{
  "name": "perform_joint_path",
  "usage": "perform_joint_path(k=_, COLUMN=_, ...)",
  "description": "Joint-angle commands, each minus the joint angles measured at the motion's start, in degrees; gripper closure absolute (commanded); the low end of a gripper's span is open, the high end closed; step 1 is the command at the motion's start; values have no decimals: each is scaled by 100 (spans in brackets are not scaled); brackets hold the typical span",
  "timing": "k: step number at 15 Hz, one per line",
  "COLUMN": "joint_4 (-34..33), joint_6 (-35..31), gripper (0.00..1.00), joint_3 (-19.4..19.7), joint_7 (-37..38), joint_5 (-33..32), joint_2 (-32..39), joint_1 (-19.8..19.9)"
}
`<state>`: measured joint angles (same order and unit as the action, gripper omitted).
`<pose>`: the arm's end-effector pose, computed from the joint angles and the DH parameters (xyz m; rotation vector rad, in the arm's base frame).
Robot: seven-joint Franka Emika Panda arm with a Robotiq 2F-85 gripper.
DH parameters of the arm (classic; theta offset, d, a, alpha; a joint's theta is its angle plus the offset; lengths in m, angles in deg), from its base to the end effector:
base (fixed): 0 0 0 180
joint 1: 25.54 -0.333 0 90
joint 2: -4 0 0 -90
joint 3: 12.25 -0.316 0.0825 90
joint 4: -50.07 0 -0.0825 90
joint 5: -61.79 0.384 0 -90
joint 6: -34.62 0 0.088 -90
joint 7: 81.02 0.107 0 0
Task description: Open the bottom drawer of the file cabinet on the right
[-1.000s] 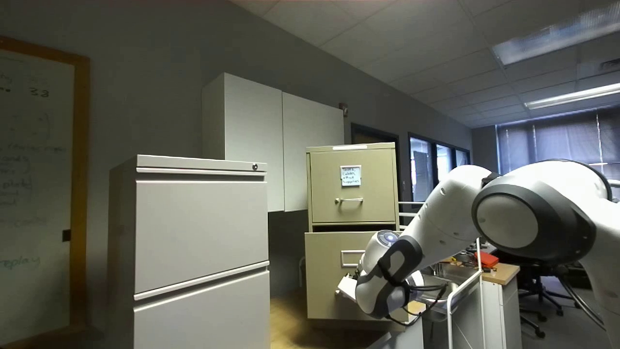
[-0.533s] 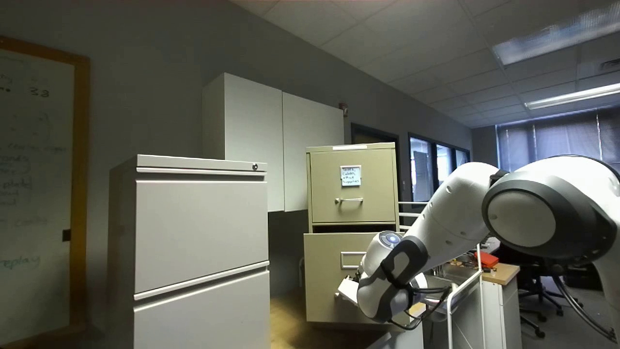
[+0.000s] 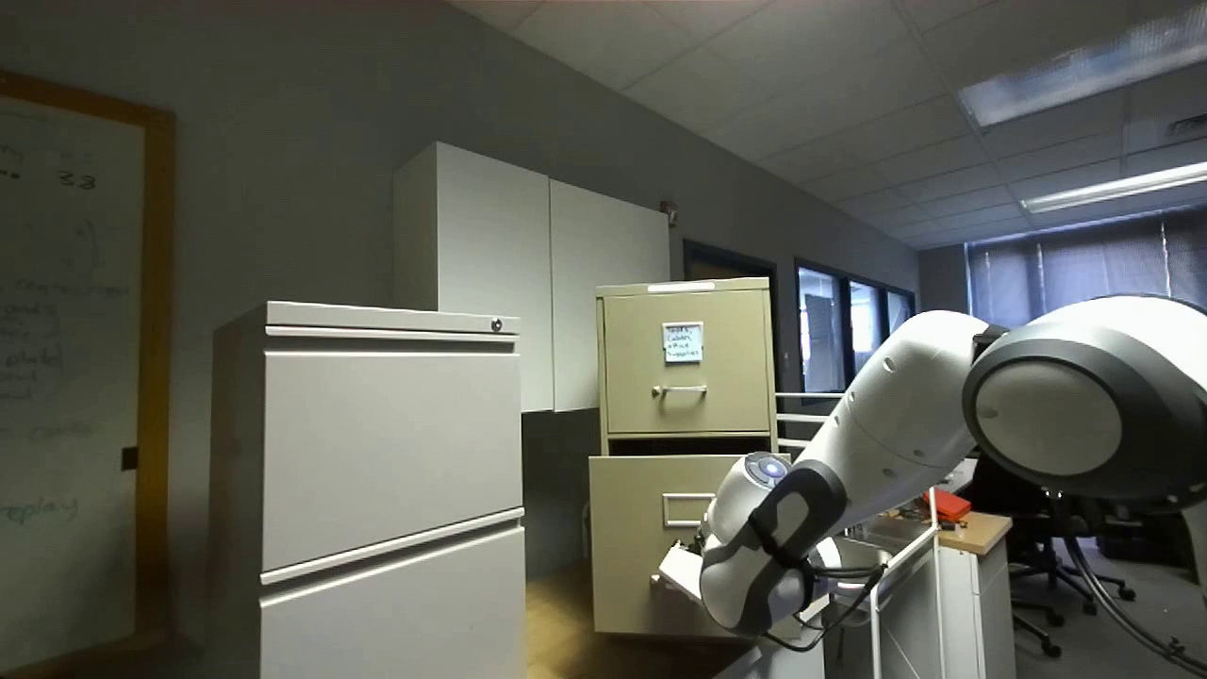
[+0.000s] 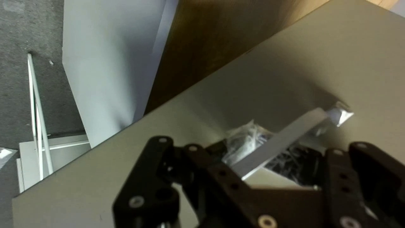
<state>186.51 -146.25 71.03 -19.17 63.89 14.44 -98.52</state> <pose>0.5392 -0.0877 0.4005 -2.2555 1.5804 -1.0851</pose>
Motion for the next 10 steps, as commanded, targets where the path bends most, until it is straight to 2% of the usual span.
perform_joint_path(k=1, joint_4=185, joint_6=231, gripper=98, joint_3=204, joint_7=49, joint_5=56, joint_2=-449, joint_1=-969)
perform_joint_path(k=10, joint_4=374, joint_6=281, gripper=98, joint_3=1372, joint_7=-18, joint_5=189, joint_2=-321, joint_1=-2315)
